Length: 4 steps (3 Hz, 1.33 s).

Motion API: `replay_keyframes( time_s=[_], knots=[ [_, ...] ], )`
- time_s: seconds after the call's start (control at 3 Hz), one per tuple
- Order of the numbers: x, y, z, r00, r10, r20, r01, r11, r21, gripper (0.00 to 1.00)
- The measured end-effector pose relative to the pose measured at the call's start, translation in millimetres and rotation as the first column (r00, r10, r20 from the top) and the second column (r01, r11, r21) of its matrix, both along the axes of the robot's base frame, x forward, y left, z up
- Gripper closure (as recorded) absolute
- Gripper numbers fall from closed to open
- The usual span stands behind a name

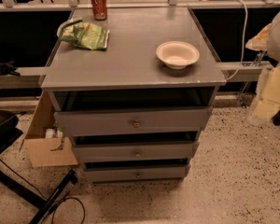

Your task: Open bottom drawer

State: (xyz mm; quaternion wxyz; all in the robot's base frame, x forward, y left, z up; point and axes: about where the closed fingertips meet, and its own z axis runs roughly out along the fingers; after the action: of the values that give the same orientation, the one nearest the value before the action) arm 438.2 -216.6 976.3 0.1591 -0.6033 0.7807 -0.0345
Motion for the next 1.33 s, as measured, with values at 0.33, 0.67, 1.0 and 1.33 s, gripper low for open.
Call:
replay_keyframes(
  time_s=[0.33, 0.67, 1.0, 1.33],
  knots=[
    [0, 5, -2, 1.0, 0.004, 0.007, -0.004, 1.0, -0.01, 0.0],
    [-4, 22, -46, 0.9989, 0.04, -0.023, -0.039, 0.999, 0.037, 0.0],
    [-18, 47, -106, 0.998, 0.048, -0.042, -0.044, 0.995, 0.092, 0.0],
    [-31, 69, -186, 0.9944, 0.066, -0.083, -0.053, 0.986, 0.156, 0.0]
  ],
)
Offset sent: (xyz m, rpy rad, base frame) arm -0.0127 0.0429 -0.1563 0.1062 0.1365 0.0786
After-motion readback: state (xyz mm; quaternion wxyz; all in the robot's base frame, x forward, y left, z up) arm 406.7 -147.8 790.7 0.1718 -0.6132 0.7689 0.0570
